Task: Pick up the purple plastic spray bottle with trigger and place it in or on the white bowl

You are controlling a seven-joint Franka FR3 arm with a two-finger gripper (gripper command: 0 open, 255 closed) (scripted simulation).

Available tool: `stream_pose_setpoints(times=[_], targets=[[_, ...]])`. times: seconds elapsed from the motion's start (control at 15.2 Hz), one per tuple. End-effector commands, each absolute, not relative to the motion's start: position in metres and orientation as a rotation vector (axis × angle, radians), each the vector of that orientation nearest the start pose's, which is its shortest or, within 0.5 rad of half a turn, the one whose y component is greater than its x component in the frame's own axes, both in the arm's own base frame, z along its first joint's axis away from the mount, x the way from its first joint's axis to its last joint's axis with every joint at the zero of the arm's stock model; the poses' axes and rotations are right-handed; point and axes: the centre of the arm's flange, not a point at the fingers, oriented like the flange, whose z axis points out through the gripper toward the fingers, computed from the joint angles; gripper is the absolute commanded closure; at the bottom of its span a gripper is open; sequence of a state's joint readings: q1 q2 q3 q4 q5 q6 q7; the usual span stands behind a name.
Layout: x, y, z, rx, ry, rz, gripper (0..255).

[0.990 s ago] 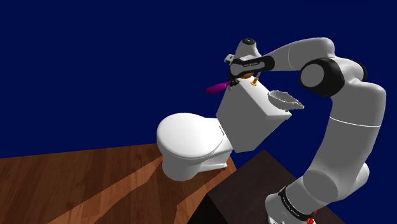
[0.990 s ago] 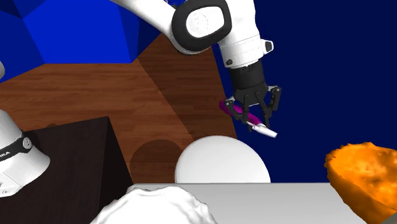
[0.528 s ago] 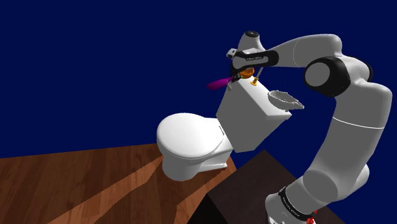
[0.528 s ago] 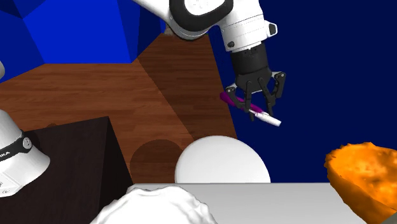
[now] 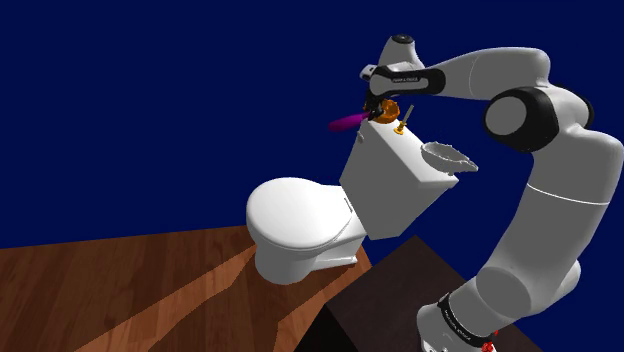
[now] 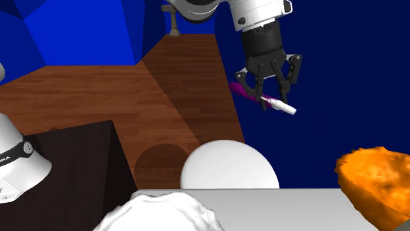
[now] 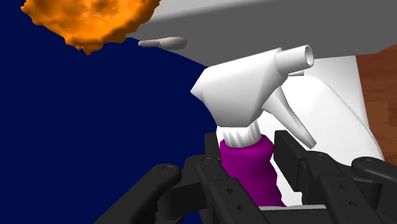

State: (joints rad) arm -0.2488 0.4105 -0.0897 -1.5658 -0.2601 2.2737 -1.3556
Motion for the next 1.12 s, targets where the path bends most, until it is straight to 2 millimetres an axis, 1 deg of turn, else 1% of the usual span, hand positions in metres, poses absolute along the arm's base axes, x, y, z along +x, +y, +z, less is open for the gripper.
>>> stream_pose_setpoints(times=[0.0, 0.73, 0.79, 1.06], targets=[[0.664, -0.230, 0.450, -2.946, -1.949, -0.006, 255], [0.664, -0.230, 0.508, -2.946, -1.949, -0.006, 255], [0.664, -0.230, 0.509, -2.946, -1.949, -0.007, 255], [0.622, -0.264, 0.510, -2.946, -1.949, -0.006, 255]])
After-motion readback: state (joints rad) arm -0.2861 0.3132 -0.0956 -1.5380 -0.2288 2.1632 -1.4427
